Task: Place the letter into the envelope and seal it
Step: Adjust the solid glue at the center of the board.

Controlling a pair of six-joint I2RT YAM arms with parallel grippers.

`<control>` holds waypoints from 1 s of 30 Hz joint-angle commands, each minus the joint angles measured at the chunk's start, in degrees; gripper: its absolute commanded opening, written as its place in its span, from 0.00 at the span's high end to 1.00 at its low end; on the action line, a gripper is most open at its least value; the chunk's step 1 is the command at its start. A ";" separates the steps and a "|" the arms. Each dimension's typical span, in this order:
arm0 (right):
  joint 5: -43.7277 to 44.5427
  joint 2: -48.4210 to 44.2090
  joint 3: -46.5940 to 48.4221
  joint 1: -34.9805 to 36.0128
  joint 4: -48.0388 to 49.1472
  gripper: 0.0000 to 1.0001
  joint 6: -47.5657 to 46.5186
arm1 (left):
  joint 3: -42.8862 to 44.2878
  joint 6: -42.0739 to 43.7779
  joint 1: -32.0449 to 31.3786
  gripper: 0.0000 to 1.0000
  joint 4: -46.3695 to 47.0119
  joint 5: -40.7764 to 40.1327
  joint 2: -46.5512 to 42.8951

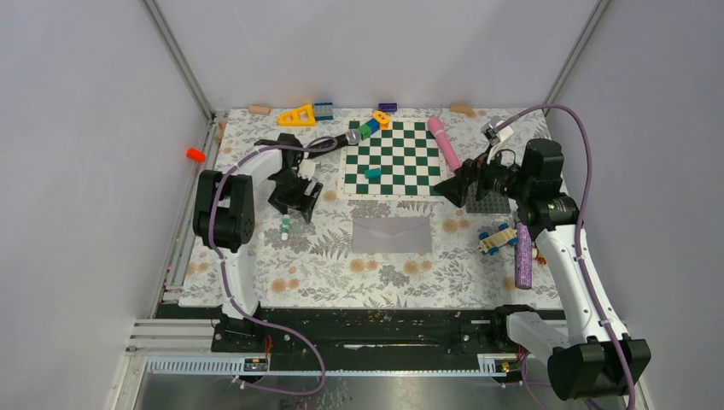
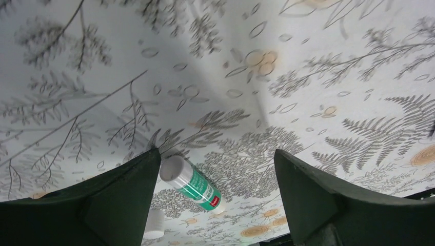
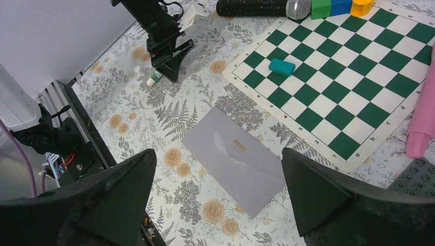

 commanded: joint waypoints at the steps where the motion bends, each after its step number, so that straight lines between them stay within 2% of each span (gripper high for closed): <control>1: -0.67 -1.31 0.26 0.50 1.41 0.00 -0.33 | 3.49 -0.25 -2.46 0.16 -0.72 -0.62 1.80; 9: -0.62 -1.60 0.25 0.50 1.52 0.00 -0.41 | 1.22 -1.44 -3.71 0.20 -0.42 -5.46 -0.42; 16: -0.94 -1.46 0.43 0.50 1.54 0.01 0.03 | 0.38 -2.22 -3.78 0.20 0.25 -5.51 -1.22; 18: -0.91 -1.68 0.43 0.49 1.59 0.01 0.03 | -0.11 -2.16 -4.00 0.27 0.29 -5.19 -1.15; 23: -1.09 -1.60 0.43 0.50 1.74 0.00 0.21 | -1.77 -1.92 -6.11 0.63 0.28 -4.83 -0.50; 25: -1.19 -1.63 0.44 0.50 1.82 0.00 0.21 | -2.41 -1.81 -7.27 0.71 0.27 -5.24 -0.31; 28: -1.16 -1.94 0.38 0.50 1.80 0.00 0.21 | -2.90 -2.08 -7.92 0.75 0.36 -5.60 -0.69; 30: -1.21 -2.03 0.34 0.50 1.84 0.00 0.21 | -3.09 -2.11 -7.94 0.71 0.45 -5.47 -0.88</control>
